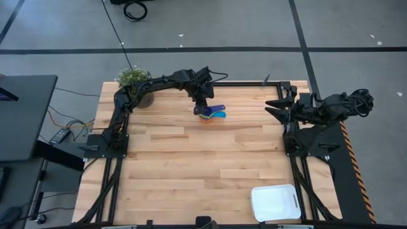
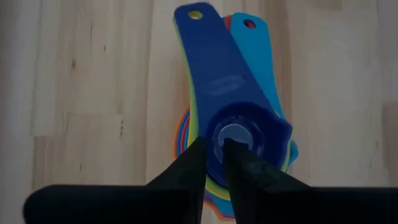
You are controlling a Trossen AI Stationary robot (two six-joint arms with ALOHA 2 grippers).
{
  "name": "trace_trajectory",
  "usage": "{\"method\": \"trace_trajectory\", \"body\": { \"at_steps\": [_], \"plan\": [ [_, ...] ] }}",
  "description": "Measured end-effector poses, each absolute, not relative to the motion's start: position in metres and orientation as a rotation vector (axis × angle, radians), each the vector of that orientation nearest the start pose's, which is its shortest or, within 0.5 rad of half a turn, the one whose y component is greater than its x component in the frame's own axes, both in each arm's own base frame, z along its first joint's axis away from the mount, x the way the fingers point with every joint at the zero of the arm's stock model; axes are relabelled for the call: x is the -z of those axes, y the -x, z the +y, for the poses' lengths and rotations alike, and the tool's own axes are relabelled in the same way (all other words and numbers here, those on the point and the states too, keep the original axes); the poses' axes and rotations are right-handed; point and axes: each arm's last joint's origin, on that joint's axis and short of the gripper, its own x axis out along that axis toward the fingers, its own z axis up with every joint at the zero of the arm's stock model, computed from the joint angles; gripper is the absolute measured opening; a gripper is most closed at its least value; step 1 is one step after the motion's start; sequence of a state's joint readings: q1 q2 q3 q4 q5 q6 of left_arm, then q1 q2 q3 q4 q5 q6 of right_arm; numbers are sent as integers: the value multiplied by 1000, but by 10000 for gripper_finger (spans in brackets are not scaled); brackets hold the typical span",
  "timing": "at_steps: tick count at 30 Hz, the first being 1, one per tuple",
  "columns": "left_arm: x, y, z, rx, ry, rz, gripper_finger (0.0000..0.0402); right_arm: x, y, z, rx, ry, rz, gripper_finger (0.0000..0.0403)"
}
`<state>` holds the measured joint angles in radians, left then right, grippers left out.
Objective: Nest measuring cups in basket
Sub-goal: Stack the dark blue measuring cup on top of the green measuring cup, then put the stacked measuring cups into the white bin
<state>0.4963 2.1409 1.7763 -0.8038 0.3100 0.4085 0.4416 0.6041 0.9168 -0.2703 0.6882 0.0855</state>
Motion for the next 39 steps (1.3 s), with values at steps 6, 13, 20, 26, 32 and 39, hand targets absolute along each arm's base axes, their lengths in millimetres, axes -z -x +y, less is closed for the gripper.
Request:
{"method": "trace_trajectory", "body": {
  "at_steps": [6,13,20,26,32,39],
  "plan": [
    [-235,-408,208,36,62,1015,63,-390,-105,29,245,-108,-46,117],
    [-281,-419,209,-120,57,912,30,-389,-107,30,252,-103,-38,117],
    [-301,-419,201,-221,274,895,4,-385,-117,27,386,-114,-19,108],
    [-332,-413,189,-220,365,909,2,-380,-129,20,454,-100,21,51],
    [-375,-400,164,-179,334,860,1,-373,-142,13,450,-88,76,10],
    [-414,-374,135,-196,338,805,1,-356,-155,-5,531,-159,207,4]
  ]
}}
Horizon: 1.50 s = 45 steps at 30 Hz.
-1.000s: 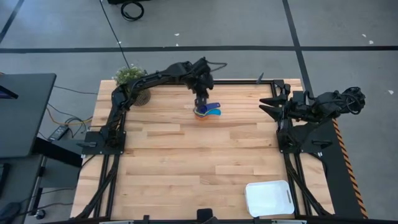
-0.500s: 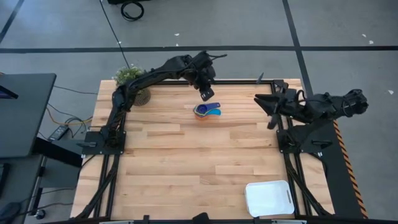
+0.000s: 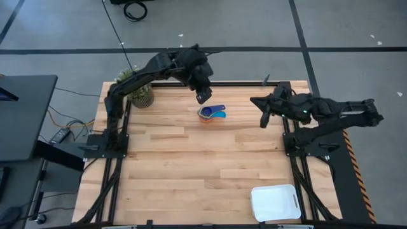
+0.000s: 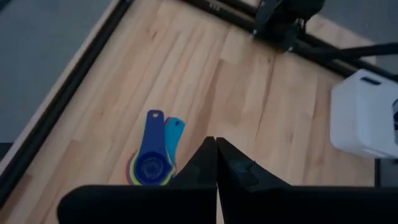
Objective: Nest measuring cups in basket
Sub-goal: Put the stacked measuring cups into the white bin
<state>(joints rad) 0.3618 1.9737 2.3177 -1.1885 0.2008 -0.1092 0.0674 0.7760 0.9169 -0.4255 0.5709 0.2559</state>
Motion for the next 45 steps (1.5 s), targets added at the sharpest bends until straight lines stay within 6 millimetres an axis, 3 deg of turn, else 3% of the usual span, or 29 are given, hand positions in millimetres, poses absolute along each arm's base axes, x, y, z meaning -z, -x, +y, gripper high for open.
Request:
{"method": "trace_trajectory", "body": {
  "at_steps": [14,24,37,45],
  "plan": [
    [-469,-337,72,-313,388,640,0,-314,-203,-73,392,-290,486,1],
    [-485,-324,33,-391,431,561,0,-270,-243,-127,220,-347,547,0],
    [-483,-321,17,-584,440,529,0,-208,-264,-168,309,-490,677,0],
    [-478,-314,20,-732,465,544,0,-193,-265,-178,346,-511,713,1]
  ]
}}
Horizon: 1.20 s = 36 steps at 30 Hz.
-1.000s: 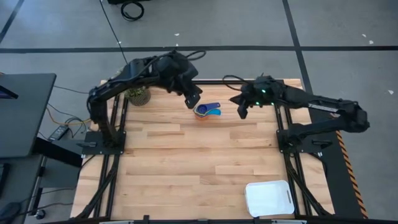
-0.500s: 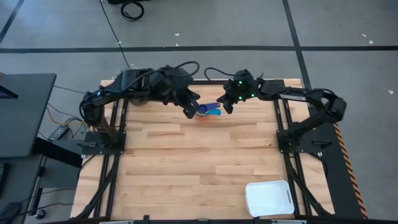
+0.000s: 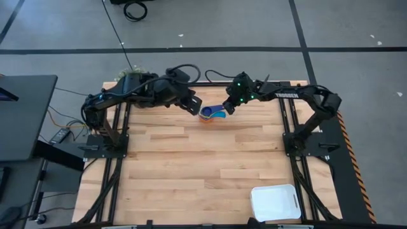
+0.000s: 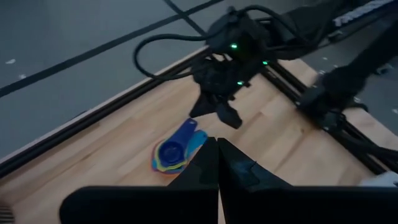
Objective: Nest measuring cups in basket
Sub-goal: Put the stacked measuring cups into the white bin
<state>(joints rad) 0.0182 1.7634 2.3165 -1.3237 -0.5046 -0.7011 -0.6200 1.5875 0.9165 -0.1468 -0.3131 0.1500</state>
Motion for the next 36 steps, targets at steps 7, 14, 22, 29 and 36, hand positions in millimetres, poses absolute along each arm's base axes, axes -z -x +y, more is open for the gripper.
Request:
{"method": "trace_trajectory", "body": {
  "at_steps": [7,14,22,29,36],
  "plan": [
    [-474,-310,21,-770,455,581,0,-196,-264,-179,346,-480,697,1],
    [-472,-307,23,-810,437,610,0,-195,-265,-181,339,-450,695,1],
    [-470,-307,23,-815,433,621,0,-196,-265,-184,378,-389,688,1],
    [-470,-307,23,-815,433,622,0,-179,-271,-187,389,-509,700,1],
    [-470,-307,23,-815,434,622,0,-169,-280,-189,394,-477,682,0]
  ]
}}
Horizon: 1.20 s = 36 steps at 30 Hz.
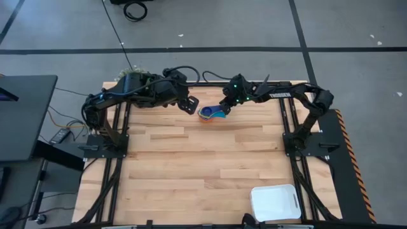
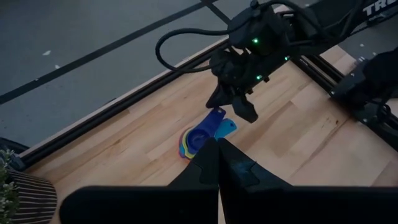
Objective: Nest measuring cups in basket
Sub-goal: Put the stacked measuring cups into the white bin
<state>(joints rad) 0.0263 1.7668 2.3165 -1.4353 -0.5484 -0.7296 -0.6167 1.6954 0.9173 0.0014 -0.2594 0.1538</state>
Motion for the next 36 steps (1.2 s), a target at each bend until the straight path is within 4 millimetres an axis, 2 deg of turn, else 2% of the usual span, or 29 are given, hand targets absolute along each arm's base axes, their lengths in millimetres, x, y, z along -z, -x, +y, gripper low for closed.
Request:
{"method": "trace_trajectory", "body": {
  "at_steps": [8,21,25,30,36],
  "plan": [
    [-470,-307,23,-815,434,628,0,-166,-288,-192,303,-516,693,0],
    [-469,-306,23,-812,430,645,0,-161,-300,-160,128,-540,808,0],
    [-468,-306,22,-810,427,650,0,-162,-301,-157,185,-487,827,0],
    [-468,-305,21,-811,425,663,0,-180,-293,-157,263,-424,814,0],
    [-464,-299,20,-865,482,698,0,-219,-280,-150,269,-367,718,0]
  ]
}}
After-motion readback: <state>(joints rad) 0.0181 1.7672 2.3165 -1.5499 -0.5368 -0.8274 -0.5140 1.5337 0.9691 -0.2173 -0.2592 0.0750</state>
